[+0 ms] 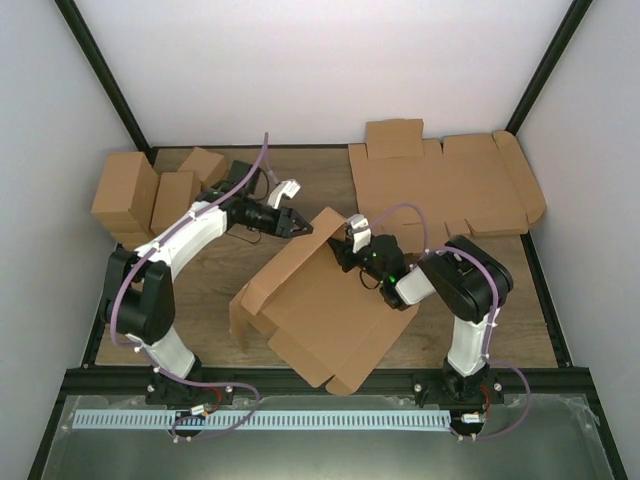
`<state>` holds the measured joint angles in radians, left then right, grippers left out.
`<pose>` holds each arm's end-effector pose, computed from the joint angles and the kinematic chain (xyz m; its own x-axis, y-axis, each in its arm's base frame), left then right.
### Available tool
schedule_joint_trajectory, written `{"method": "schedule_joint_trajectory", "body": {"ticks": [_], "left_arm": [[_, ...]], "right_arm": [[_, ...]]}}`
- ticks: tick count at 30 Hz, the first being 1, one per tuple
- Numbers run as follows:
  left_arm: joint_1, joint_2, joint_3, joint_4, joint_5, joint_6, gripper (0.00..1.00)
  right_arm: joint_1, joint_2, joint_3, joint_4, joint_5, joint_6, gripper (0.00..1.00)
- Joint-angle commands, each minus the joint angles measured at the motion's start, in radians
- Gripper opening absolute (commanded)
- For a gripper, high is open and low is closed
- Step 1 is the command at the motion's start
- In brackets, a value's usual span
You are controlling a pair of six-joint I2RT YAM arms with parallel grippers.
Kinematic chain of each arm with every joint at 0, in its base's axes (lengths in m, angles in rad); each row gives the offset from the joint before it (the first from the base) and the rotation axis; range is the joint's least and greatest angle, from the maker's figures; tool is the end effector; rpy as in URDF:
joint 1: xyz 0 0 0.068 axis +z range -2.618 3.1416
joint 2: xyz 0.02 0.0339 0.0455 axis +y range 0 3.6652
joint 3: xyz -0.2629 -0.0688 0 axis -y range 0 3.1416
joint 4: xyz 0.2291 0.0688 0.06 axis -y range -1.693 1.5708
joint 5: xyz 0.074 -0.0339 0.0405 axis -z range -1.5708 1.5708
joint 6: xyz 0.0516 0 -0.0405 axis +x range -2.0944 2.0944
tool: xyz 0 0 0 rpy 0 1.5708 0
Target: Fold the paper box
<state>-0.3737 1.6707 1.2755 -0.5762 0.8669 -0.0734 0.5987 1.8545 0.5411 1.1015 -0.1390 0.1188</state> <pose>0.3034 -0.1612 0.2536 -0.8133 0.2679 -0.5165 0.5786 0.4664 -0.6691 0.2704 0.1931 0.1333 -0.2519 -0.0298 -0.9673 -0.6447 0.7506 0.1448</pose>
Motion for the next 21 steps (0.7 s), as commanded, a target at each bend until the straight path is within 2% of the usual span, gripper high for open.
{"method": "schedule_joint_trajectory", "body": {"ticks": [1,4,8,13,17,21], "left_arm": [[0.015,-0.016,-0.019,-0.013,0.026,0.027,0.36],[0.025,-0.018,-0.025,-0.008,0.026,0.023,0.35],[0.03,-0.016,-0.03,0.0,0.031,0.02,0.36],[0.032,-0.018,-0.029,-0.001,0.031,0.02,0.38],[0.032,-0.057,-0.014,0.004,0.018,0.001,0.62],[0.032,-0.162,0.003,0.026,-0.054,-0.033,0.88]], "right_arm": [[-0.004,0.038,0.054,0.022,-0.032,-0.03,0.39],[-0.003,0.049,0.06,0.018,-0.028,-0.028,0.29],[-0.002,0.059,0.064,0.009,-0.008,-0.022,0.02],[-0.001,0.007,0.043,-0.015,0.013,-0.016,0.01],[0.0,-0.079,0.01,-0.089,0.093,0.013,0.01],[0.0,-0.201,-0.02,-0.187,0.159,0.051,0.01]]}}
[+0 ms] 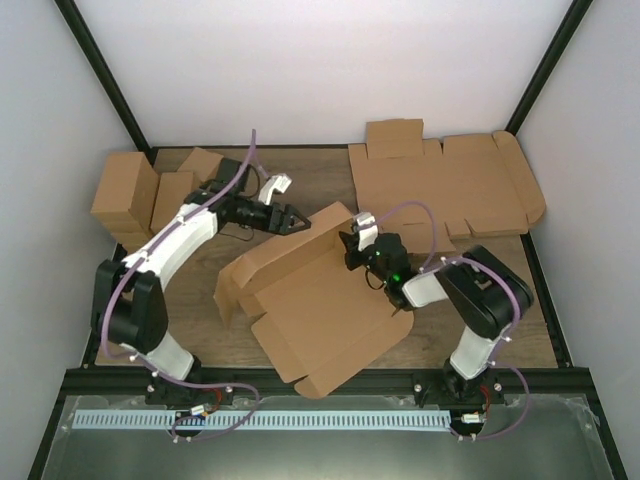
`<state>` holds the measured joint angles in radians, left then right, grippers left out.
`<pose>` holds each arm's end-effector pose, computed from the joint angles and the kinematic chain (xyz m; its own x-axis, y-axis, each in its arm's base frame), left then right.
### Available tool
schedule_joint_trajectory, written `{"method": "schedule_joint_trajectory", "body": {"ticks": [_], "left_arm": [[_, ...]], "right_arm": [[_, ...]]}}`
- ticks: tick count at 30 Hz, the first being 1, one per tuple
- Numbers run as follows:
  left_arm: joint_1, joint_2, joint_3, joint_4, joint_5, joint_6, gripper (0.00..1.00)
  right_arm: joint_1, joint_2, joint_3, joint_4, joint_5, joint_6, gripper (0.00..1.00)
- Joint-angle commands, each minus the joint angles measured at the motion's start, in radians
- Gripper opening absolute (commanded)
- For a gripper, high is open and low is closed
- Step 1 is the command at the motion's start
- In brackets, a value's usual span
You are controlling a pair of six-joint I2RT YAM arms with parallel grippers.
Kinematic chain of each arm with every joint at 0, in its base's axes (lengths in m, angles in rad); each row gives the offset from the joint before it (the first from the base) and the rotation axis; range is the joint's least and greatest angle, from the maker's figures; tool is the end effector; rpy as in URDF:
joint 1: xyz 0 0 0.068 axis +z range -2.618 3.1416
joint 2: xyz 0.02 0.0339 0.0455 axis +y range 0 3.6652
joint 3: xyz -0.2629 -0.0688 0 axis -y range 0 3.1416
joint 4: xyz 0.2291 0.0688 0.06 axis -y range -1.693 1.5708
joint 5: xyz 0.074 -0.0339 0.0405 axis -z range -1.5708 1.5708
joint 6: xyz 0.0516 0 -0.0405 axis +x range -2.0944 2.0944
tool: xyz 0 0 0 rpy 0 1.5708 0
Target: Fold the paper box
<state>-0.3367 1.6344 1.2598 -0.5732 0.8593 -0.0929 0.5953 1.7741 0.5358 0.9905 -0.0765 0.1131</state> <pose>0.3030 -0.1475 0.2604 -0.8219 0.2235 -0.5239 0.5590 0.4932 -0.6666 0.2679 0.1862 0.1432 -0.2718 -0.0482 -0.9611 -0.5936 0.7945 0.1280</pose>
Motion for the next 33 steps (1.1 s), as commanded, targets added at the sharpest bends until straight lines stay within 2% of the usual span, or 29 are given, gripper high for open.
{"method": "schedule_joint_trajectory", "body": {"ticks": [1,3,8,14,17,23,27,33], "left_arm": [[-0.006,-0.161,0.024,0.026,-0.07,-0.021,0.93],[-0.006,-0.231,0.039,0.028,-0.133,-0.033,1.0],[-0.005,-0.428,0.065,0.014,-0.313,-0.053,1.0],[-0.007,-0.621,0.066,-0.023,-0.437,-0.113,1.0],[-0.006,-0.695,0.077,-0.061,-0.484,-0.2,1.0],[-0.007,-0.848,0.023,-0.045,-0.433,-0.369,1.0],[-0.006,-0.913,-0.032,-0.073,-0.441,-0.38,1.0],[-0.007,-0.909,-0.122,-0.115,-0.452,-0.368,1.0]], "right_arm": [[0.003,-0.146,-0.023,-0.091,0.11,0.064,0.01],[0.003,-0.201,-0.034,-0.134,0.145,0.092,0.01],[0.001,-0.296,-0.013,-0.289,0.231,0.198,0.01],[-0.031,-0.366,0.031,-0.454,0.284,0.4,0.01],[-0.05,-0.395,0.049,-0.523,0.332,0.547,0.01],[-0.069,-0.467,0.036,-0.502,0.386,0.701,0.01],[-0.073,-0.482,0.088,-0.576,0.439,0.766,0.01],[-0.081,-0.536,0.078,-0.584,0.473,0.809,0.01]]}}
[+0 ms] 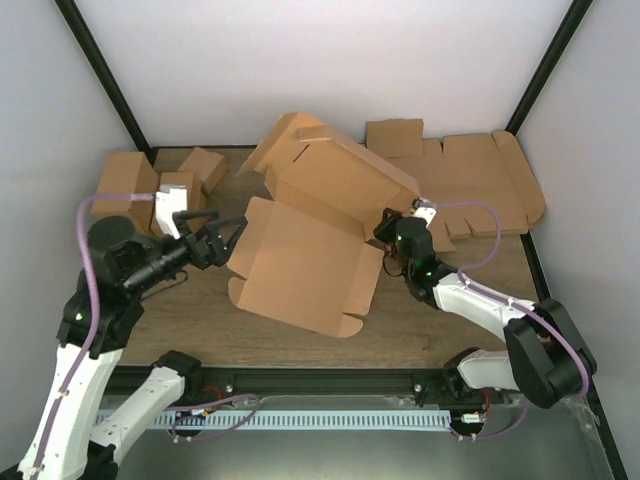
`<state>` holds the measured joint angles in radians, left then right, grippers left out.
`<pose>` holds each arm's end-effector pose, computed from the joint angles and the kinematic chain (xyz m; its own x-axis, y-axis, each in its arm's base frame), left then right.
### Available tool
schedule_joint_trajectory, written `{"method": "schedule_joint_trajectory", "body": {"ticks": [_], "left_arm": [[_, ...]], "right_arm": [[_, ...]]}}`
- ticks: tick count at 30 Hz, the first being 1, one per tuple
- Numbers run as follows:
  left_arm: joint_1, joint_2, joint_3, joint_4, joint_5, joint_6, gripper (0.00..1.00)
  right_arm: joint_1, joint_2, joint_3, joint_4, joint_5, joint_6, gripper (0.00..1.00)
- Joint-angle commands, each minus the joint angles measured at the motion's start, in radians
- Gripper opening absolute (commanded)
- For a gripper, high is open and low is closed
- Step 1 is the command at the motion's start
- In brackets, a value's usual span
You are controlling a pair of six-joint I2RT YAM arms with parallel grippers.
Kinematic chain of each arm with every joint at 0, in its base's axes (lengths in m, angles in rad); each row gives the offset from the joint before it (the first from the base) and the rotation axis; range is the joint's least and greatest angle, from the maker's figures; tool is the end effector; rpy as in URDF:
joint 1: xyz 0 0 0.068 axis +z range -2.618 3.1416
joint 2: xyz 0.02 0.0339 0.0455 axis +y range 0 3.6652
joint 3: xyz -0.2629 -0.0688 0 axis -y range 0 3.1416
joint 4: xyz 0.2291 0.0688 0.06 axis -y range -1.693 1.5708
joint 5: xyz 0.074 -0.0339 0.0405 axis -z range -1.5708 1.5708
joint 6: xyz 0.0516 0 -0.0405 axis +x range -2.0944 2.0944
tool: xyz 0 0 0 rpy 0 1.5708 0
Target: Fold the paper box
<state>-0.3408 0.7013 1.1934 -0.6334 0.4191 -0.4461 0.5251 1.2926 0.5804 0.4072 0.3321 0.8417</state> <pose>0.0991 -0.0574 0.4272 -0.4153 -0.2709 -0.8684 0.5607 0.6755 -0.4789 0.2486 0.1246 0.2251 -0.3259 0.6260 -0.7085 0.0573 0.7611 0.6461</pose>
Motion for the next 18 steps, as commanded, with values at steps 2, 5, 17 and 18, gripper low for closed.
{"method": "schedule_joint_trajectory", "body": {"ticks": [2,5,17,18], "left_arm": [[-0.002,0.032,-0.063,-0.07,-0.039,0.003,1.0],[-0.002,0.035,-0.046,-0.1,-0.104,0.034,1.0],[-0.002,0.184,-0.08,-0.105,0.016,0.111,0.94],[-0.001,0.194,-0.098,-0.072,0.063,0.102,0.91]], "right_arm": [[-0.016,-0.077,0.025,-0.003,0.066,0.079,0.01],[-0.029,-0.111,0.011,-0.017,0.067,0.084,0.01],[-0.059,-0.198,-0.04,-0.024,0.049,0.059,0.01],[-0.059,-0.201,-0.04,-0.024,0.049,0.06,0.01]]}}
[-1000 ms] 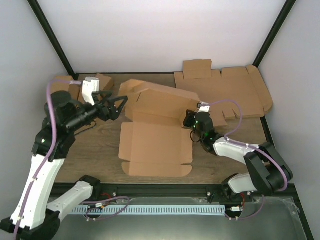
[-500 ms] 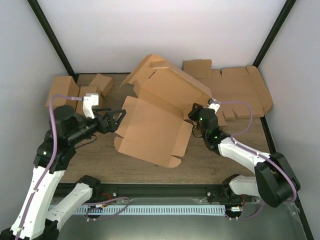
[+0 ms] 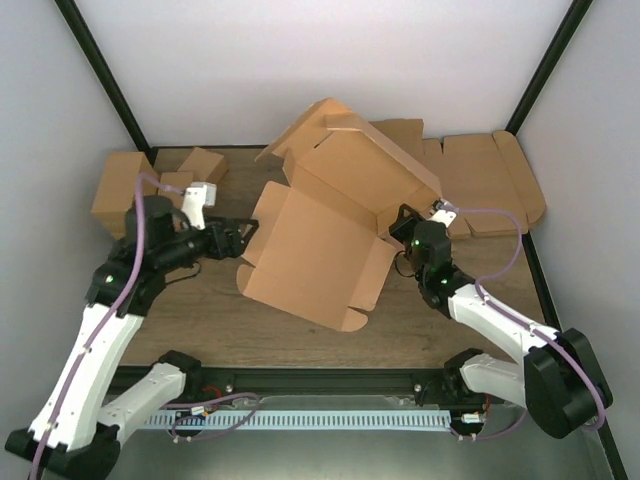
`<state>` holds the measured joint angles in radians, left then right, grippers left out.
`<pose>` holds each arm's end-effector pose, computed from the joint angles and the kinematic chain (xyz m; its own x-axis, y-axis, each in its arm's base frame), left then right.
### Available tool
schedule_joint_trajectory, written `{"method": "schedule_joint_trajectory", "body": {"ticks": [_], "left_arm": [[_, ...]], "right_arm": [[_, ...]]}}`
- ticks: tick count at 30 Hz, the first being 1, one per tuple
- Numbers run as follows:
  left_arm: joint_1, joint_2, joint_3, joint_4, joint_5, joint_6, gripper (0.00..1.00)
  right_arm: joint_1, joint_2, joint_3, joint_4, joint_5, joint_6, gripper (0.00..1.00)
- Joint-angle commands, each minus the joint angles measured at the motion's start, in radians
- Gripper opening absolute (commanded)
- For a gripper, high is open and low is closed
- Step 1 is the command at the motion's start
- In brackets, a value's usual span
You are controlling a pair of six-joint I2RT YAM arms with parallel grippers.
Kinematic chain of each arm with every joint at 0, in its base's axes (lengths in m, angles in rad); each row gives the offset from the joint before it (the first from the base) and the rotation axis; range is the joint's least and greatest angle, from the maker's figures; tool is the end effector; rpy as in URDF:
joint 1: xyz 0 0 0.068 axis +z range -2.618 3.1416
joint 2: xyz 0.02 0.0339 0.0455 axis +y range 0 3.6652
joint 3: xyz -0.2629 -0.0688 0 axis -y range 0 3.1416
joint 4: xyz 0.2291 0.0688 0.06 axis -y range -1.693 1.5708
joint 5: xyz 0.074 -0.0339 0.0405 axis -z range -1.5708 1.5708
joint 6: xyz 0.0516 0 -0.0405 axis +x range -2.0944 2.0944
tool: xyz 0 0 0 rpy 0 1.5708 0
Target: Fold the paper box
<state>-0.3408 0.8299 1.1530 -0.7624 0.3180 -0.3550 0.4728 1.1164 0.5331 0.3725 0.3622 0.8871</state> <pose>0.1379 -0.0660 0.3848 -0.5789 -0.1450 -0.8024 0.4084 0.8001 -0.4393 0.2295 0.0968 0.2480 -0.2087 0.7075 -0.6752 0.0703 0.6994 0.7112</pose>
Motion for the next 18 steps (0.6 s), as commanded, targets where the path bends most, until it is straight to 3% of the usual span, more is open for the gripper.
{"method": "schedule_joint_trajectory", "body": {"ticks": [1,11,15,18], "left_arm": [[-0.002,0.073,-0.071,0.088,0.206,0.006,0.87],[-0.003,0.152,-0.11,0.125,0.345,0.024,0.34],[-0.003,0.204,-0.039,0.031,0.312,0.1,0.05],[-0.003,0.216,0.036,-0.042,0.227,0.139,0.04]], "right_arm": [[-0.007,-0.026,0.007,0.012,0.017,0.013,0.01],[-0.007,-0.013,0.004,0.035,-0.026,0.038,0.01],[-0.007,0.018,-0.023,0.112,-0.079,0.066,0.01],[-0.007,0.068,-0.023,0.147,-0.126,0.087,0.01]]}}
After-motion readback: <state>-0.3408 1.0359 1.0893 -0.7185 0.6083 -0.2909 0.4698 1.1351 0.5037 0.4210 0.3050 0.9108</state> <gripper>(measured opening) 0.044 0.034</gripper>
